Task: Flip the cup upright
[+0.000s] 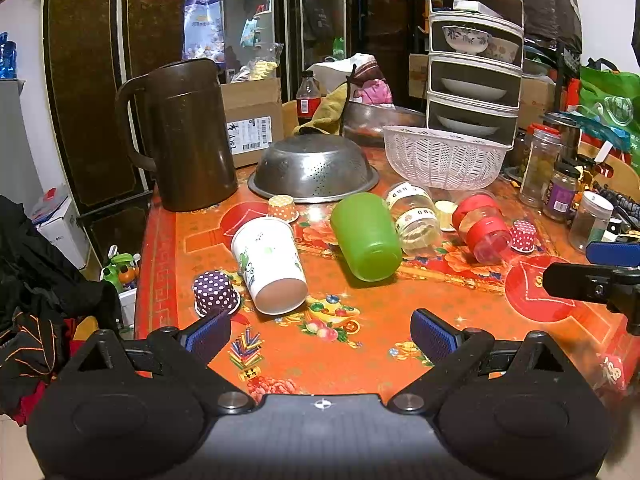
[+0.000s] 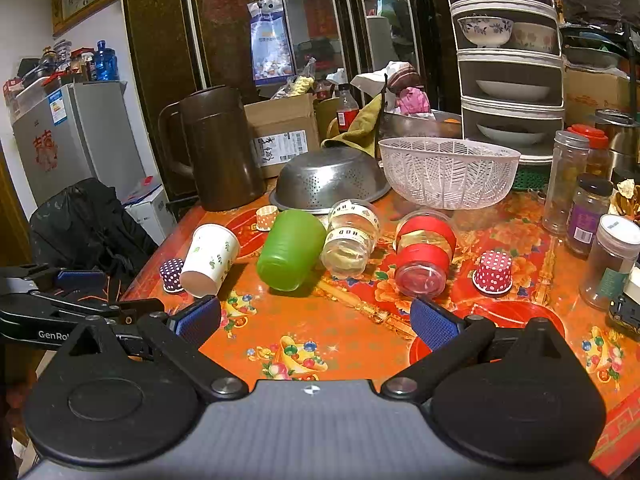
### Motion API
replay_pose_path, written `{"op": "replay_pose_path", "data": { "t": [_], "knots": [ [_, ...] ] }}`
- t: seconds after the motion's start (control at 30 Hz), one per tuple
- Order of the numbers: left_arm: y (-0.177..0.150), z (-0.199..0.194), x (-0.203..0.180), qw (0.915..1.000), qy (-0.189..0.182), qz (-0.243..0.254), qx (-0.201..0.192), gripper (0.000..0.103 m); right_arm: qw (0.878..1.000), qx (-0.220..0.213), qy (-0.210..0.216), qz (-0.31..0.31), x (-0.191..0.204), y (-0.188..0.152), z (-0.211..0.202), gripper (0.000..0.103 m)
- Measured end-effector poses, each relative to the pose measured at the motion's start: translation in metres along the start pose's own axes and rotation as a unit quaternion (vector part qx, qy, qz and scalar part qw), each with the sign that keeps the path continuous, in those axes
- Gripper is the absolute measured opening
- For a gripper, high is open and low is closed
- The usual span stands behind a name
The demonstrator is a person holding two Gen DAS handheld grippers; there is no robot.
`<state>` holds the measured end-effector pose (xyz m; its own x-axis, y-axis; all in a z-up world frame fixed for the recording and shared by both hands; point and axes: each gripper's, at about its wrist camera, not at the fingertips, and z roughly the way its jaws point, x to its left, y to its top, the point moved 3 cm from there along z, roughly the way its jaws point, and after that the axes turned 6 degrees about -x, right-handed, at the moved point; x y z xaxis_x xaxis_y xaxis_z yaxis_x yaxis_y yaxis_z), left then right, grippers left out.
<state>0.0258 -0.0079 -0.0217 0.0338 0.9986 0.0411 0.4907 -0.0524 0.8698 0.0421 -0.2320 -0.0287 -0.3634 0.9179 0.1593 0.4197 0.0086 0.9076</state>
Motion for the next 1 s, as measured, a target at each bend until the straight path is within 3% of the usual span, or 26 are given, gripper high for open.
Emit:
{"op": "replay_pose_path", "data": {
  "t": [1.0],
  "knots": [
    [-0.0006, -0.0001, 0.0034, 1.0000, 0.000, -0.006, 0.003, 0.098, 1.000, 0.009, 0.004, 0.008, 0.0006, -0.0010, 0.0044, 0.102]
  ]
}}
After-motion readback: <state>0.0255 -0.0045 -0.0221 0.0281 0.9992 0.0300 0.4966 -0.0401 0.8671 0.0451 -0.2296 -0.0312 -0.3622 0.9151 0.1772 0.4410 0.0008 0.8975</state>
